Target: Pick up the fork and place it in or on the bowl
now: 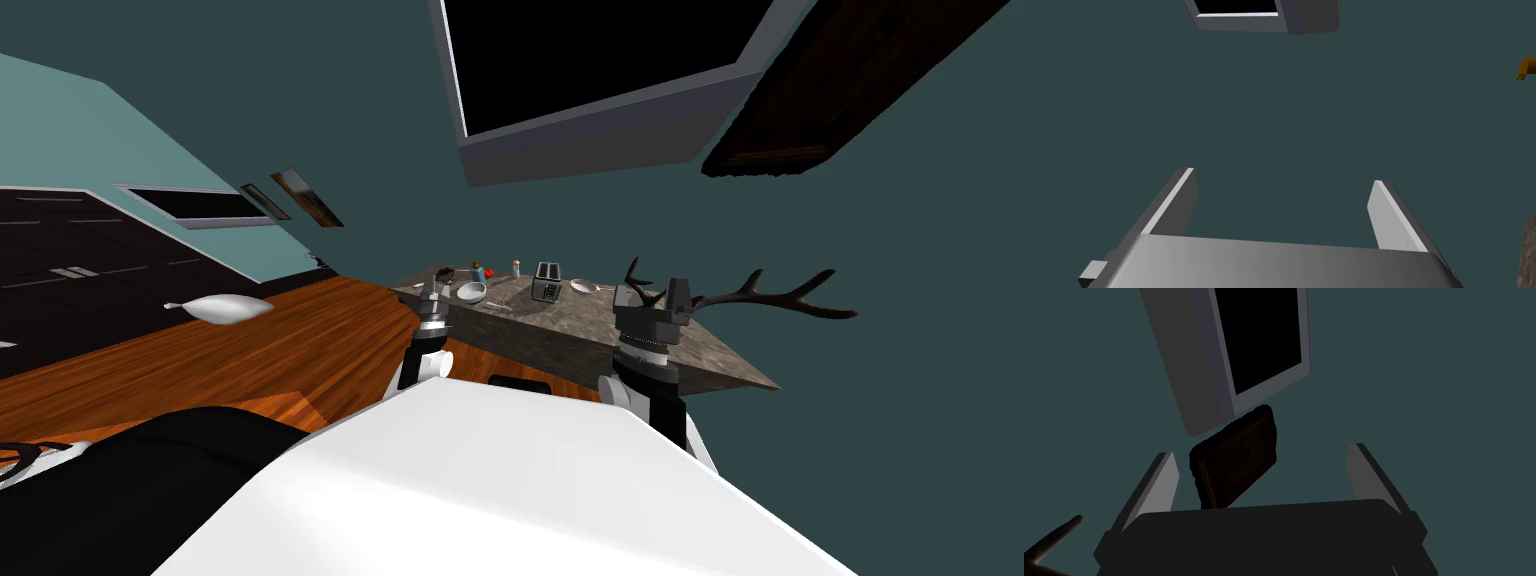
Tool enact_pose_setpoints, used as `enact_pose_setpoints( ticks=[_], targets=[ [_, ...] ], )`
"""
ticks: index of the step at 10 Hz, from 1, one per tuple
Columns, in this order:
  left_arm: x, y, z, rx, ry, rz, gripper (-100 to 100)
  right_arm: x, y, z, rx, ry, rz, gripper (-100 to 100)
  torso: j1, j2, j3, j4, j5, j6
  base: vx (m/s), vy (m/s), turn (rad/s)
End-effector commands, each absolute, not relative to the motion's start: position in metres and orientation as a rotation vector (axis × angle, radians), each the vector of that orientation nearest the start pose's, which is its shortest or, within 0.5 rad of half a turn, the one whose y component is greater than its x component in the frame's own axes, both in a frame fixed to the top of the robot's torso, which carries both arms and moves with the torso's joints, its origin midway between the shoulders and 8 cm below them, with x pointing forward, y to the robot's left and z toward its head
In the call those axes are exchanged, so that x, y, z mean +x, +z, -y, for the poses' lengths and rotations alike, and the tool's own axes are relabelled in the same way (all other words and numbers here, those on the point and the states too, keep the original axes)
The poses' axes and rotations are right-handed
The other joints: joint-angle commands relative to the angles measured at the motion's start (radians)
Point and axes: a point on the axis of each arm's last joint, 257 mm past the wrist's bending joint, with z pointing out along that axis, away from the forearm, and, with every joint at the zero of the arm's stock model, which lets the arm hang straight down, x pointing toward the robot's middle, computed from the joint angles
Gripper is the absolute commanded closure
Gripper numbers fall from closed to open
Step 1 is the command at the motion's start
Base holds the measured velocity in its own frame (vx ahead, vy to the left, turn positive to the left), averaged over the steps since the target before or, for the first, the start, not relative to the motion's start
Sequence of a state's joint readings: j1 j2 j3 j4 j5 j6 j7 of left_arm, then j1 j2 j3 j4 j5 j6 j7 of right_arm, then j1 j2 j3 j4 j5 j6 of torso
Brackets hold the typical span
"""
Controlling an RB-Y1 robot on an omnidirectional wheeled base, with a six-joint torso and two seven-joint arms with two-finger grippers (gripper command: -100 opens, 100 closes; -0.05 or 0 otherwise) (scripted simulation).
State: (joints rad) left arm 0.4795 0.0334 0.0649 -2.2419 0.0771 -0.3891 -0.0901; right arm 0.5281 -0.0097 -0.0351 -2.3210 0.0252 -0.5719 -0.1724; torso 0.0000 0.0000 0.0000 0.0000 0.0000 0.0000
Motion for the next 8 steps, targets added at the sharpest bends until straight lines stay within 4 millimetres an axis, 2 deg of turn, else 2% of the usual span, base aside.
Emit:
enact_pose_setpoints(
  ticks=[1,8],
  targets=[
    [0.374,-0.012,-0.309,-0.744,-1.175,-0.753,-100,0.32,0.047,0.283,0.616,1.425,-0.536,0,0.0,0.0,0.0,0.0,0.0,0.0,0.0,0.0,-0.032],
    [0.408,-0.041,-0.31,-0.812,-1.151,-0.904,-100,0.32,0.047,0.283,0.616,1.425,-0.536,0,0.001,0.0,0.0,0.0,0.0,0.0,-0.004,0.006,-0.028]
  ],
)
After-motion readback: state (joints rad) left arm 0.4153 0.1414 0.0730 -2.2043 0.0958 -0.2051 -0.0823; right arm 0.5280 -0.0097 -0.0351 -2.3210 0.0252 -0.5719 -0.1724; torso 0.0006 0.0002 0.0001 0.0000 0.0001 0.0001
